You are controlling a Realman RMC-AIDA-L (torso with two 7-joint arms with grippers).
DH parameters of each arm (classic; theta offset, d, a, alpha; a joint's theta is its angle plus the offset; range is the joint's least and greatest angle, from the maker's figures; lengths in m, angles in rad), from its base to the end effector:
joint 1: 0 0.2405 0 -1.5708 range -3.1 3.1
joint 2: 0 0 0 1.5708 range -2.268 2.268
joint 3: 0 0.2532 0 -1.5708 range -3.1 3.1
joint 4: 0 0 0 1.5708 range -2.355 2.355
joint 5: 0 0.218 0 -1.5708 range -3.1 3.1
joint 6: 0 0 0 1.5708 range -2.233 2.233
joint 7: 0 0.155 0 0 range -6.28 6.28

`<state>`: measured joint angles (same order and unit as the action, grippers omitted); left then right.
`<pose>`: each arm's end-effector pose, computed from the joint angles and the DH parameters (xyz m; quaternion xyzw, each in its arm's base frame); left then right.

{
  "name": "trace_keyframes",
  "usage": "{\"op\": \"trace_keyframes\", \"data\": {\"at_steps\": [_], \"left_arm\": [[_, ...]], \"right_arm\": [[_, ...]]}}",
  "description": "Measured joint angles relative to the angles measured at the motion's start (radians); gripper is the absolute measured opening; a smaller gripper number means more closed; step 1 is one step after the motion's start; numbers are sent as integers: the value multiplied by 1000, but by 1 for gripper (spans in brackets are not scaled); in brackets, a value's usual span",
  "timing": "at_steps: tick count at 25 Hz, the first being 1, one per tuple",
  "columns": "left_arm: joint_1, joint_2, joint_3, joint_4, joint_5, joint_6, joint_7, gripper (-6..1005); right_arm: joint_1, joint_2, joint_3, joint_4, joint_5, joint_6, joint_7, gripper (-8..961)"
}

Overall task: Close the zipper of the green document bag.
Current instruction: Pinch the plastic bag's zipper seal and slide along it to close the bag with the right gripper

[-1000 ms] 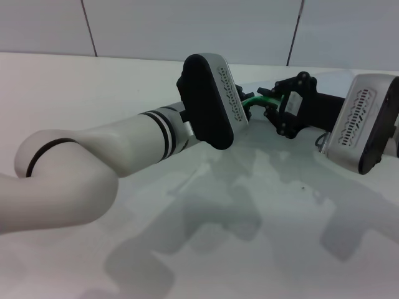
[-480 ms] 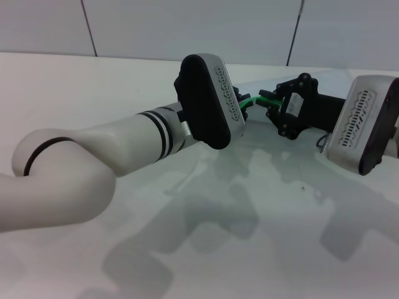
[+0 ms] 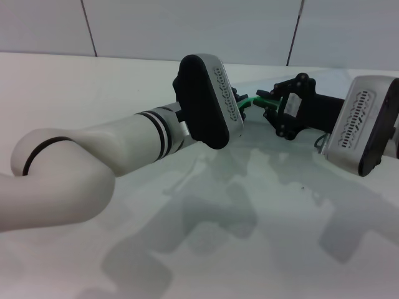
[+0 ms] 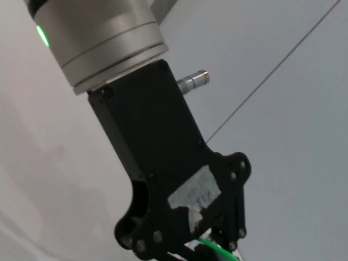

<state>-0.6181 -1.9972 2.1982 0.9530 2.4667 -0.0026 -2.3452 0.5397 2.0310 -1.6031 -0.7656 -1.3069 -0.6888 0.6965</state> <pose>-0.1451 0.4055 -0.1159 -0.9083 0.1095 -0.0152 0.4034 0.2006 0.4108 -0.0646 -0.9272 -0.1505 0.0685 0.3362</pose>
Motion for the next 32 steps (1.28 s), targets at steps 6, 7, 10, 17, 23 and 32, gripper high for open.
{"op": "trace_keyframes", "data": {"at_steps": [6,7,10,17,23,32], "left_arm": [[0,0,0,0,0,0,0,54],[0,0,0,0,0,0,0,54],[0,-1,0,1,0,0,0,54],[0,-2,1,1,0,0,0,55],[0,-1,0,1,0,-1,0,55],[9,3,0,1,0,-1,0,54]], "right_arm": [[3,1,-16,0,0,6,0,97],[4,1,-16,0,0,6,0,97],[11,1,-17,4,4,7,0,99],[15,3,-17,8,6,20,0,110],[16,0,-15,8,4,35,33,100],[11,-1,-13,17,1,46,29,85]]}}
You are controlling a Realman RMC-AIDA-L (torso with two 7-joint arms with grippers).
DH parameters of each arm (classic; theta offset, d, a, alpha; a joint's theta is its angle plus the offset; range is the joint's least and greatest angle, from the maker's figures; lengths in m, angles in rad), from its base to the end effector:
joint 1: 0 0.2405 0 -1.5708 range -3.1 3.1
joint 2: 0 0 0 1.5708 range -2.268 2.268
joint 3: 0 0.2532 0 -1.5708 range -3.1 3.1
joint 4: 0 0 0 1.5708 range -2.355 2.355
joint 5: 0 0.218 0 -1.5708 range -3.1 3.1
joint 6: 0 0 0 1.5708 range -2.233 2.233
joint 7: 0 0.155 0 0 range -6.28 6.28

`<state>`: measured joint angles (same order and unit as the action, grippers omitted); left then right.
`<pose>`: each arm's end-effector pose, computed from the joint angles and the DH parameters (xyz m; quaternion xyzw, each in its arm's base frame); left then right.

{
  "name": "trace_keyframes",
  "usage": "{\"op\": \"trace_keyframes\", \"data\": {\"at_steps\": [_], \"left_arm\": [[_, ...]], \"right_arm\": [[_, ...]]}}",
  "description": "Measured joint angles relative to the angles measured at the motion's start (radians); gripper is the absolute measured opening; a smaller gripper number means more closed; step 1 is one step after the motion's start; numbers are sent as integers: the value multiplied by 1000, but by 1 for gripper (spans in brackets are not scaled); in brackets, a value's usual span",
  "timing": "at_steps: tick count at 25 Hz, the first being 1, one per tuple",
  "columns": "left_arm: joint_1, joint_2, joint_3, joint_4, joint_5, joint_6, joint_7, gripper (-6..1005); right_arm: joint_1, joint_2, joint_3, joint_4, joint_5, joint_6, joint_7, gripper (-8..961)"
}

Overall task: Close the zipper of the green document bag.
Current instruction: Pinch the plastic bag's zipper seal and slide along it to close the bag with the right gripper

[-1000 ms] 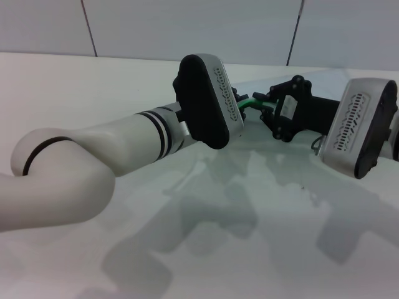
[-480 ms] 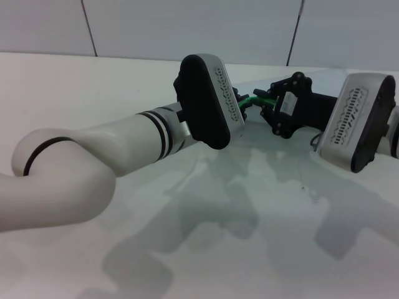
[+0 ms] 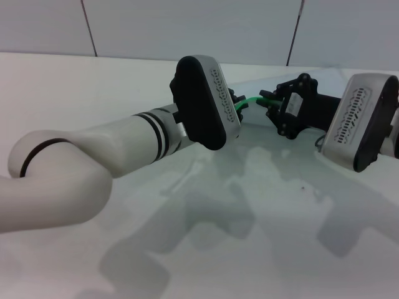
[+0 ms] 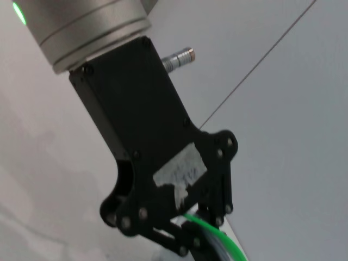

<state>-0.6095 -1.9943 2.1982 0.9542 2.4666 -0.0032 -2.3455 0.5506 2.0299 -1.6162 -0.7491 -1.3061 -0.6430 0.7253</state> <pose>-0.1489 0.4048 -0.1148 -0.9083 0.1063 -0.0132 0.4043 0.2051 0.4150 -0.0659 -0.9280 -0.1324 0.0558 0.3437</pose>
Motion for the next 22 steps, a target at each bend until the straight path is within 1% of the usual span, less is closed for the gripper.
{"op": "trace_keyframes", "data": {"at_steps": [8,10,11,12,13,18,22], "left_arm": [[33,5,-3,4,0,1,5,55],[51,10,-9,19,0,1,9,55],[59,12,-11,27,0,2,10,55],[85,20,-21,55,0,2,13,55],[85,20,-21,55,0,2,13,55],[143,35,-50,111,1,2,14,54],[185,41,-74,138,14,2,16,54]], "right_arm": [[-2,-1,5,34,-36,69,-3,80],[-3,-2,12,46,-39,76,-3,80],[-3,-2,20,50,-39,77,-3,79],[-3,-2,32,53,-38,77,-3,79],[-4,-2,49,57,-38,77,-3,79],[-6,-3,116,85,-38,82,-3,79],[-6,-6,166,112,-39,111,-22,79]]}}
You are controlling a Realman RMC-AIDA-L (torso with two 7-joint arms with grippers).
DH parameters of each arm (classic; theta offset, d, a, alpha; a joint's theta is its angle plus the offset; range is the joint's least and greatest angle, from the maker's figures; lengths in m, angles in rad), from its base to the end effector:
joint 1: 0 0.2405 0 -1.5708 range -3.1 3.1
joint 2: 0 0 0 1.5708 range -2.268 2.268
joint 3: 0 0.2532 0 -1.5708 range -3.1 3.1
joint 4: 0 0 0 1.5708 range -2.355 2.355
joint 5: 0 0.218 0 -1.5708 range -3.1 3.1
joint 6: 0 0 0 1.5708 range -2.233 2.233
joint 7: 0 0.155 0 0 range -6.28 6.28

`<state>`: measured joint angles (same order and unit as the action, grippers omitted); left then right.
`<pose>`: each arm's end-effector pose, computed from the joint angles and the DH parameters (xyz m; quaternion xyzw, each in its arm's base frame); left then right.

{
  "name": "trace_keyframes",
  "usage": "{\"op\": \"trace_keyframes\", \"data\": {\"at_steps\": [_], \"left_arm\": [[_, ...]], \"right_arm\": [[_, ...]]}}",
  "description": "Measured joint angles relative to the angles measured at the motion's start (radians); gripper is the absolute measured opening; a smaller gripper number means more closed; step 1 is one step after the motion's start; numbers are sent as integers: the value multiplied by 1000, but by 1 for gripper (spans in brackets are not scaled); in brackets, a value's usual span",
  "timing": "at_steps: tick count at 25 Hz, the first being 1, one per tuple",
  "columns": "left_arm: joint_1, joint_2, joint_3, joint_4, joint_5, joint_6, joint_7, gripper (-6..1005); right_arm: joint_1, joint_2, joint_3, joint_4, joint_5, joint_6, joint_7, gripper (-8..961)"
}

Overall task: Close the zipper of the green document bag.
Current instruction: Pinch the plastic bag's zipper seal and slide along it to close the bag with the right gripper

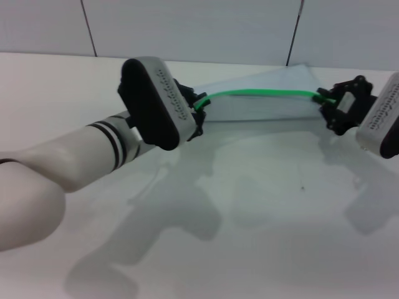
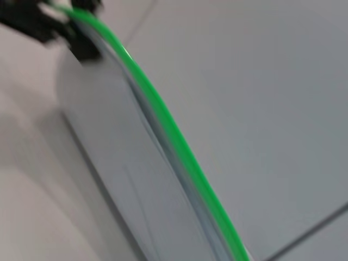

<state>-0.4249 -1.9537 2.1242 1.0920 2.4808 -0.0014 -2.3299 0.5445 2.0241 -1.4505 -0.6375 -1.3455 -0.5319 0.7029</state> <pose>-0.1837 0.3924 -0.0796 -0.8940 0.0529 -0.0194 0.4445 0.2659 0.4310 -0.0338 -0.9070 -0.0474 -0.0123 0.4183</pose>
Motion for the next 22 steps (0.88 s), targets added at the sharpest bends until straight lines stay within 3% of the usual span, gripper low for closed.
{"op": "trace_keyframes", "data": {"at_steps": [5,22], "left_arm": [[50,-15,-59,15,13,0,42,55],[59,-23,-74,19,6,-1,47,53]], "right_arm": [[0,-1,74,25,-1,20,-32,80],[0,0,179,50,0,36,-100,90]]}}
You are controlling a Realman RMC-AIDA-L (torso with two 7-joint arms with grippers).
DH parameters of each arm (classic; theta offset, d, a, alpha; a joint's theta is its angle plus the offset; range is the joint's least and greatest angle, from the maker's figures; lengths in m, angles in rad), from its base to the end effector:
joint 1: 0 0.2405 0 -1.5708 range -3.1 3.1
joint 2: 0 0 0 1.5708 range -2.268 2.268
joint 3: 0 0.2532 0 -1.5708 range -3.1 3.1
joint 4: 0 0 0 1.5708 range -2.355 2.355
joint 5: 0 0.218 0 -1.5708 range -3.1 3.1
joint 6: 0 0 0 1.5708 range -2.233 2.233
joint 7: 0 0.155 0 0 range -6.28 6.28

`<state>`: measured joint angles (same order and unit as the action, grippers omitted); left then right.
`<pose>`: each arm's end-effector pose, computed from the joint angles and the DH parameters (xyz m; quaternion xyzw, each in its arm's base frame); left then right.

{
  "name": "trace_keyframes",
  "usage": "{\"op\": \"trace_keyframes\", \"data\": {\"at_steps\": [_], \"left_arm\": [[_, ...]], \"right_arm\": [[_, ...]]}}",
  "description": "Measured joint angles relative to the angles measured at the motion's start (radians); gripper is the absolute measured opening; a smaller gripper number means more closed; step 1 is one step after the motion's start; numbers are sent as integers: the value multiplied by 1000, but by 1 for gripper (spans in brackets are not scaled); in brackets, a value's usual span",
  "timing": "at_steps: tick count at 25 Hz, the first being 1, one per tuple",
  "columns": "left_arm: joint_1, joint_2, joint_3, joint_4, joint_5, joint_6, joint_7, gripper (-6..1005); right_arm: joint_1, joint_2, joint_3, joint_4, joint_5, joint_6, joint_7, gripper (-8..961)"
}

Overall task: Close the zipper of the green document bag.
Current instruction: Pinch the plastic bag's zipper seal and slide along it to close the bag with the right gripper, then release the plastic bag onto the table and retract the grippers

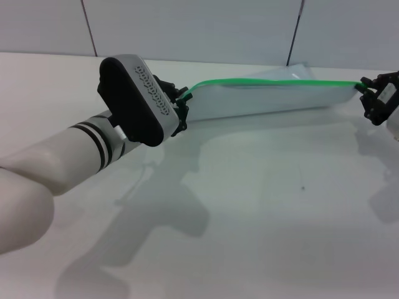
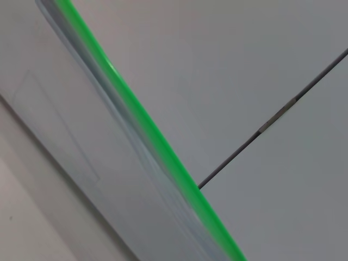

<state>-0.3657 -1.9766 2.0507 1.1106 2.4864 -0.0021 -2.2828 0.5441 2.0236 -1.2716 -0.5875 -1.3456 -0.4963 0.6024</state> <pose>-0.1963 0.3928 -0.0664 -0.8809 0.0314 -0.0156 0.4719 0.2972 0.4392 -0.0014 -0.8776 -0.0118 -0.0404 0.4776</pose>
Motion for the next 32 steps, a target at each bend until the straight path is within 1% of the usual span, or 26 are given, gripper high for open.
{"op": "trace_keyframes", "data": {"at_steps": [3,6,10,16,19,21,26,27,30,32], "left_arm": [[-1,-1,-4,0,-1,-8,-2,52],[1,-12,-30,-2,-1,-8,0,52],[1,-22,-57,-9,-1,-10,-5,51],[5,-45,-86,-13,-3,-49,-7,178],[5,-49,-89,-22,-5,-64,-9,241],[8,-51,-89,-24,-10,-92,-11,283],[32,-52,-83,-24,-76,-208,-28,389],[38,-52,-81,-24,-94,-237,-33,410],[51,-52,-76,-24,-127,-303,-56,550],[52,-51,-76,-24,-131,-320,-65,643]], "right_arm": [[1,3,0,0,3,4,-1,121],[0,7,3,-5,22,8,6,151],[-2,12,-2,-17,92,8,13,192],[-15,14,0,-28,181,-1,5,324],[-31,15,-2,-49,234,-12,4,390],[-60,17,-3,-78,307,-46,4,434],[-112,18,-3,-109,478,-174,-10,677],[-120,18,-4,-110,502,-199,-16,688],[-128,20,-8,-107,556,-268,-24,720],[-130,19,-9,-103,571,-296,-18,741]]}}
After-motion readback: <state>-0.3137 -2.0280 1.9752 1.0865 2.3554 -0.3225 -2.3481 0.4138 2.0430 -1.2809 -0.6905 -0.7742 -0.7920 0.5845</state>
